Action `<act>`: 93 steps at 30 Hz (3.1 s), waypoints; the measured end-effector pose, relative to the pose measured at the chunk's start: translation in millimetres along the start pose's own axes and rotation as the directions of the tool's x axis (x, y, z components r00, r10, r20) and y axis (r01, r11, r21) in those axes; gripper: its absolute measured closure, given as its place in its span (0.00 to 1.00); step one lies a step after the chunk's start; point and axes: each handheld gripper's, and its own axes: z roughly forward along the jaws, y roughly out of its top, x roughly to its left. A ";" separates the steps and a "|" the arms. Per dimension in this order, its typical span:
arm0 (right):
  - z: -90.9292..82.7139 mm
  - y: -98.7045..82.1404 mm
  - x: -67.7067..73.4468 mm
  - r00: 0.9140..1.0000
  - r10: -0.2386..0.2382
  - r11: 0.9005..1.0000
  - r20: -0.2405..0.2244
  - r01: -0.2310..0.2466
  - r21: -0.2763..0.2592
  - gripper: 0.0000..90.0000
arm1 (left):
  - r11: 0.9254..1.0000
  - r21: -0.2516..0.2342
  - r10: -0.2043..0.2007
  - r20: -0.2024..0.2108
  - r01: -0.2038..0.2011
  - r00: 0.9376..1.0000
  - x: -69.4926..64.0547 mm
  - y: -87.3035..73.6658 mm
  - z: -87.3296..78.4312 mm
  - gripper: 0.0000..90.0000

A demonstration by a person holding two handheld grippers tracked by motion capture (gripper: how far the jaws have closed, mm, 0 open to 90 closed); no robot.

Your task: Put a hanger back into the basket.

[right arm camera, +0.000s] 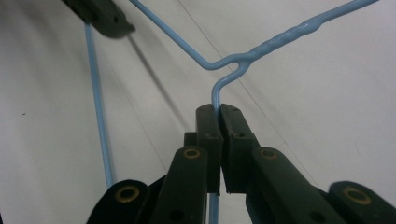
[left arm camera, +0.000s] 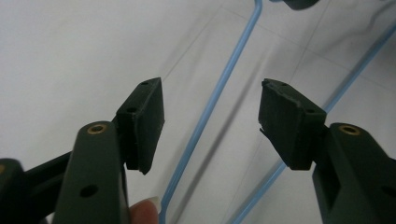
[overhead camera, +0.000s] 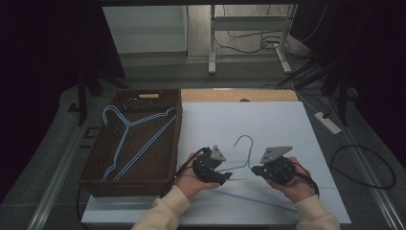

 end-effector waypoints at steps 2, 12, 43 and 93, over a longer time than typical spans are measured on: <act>-0.2 0.1 0.3 1.000 -0.002 1.000 -0.001 0.002 -0.001 0.97 | 1.000 0.008 0.000 0.009 0.000 1.000 0.0 0.4 3.0 0.46; -1.1 0.5 1.4 1.000 -0.014 1.000 -0.005 0.014 -0.010 0.97 | 0.997 0.081 0.017 -0.015 -0.016 1.000 3.6 -0.7 15.0 0.82; -43.2 -33.2 -20.0 0.967 0.239 0.915 0.090 -0.194 -0.354 0.54 | 0.984 -0.165 -0.061 0.033 0.066 0.998 -5.8 -5.2 -60.6 0.96; -26.8 -46.1 -21.6 0.961 0.270 0.922 0.062 -0.240 -0.303 0.45 | 0.871 -0.438 -0.330 -0.192 0.220 0.924 82.8 -80.0 -242.8 0.96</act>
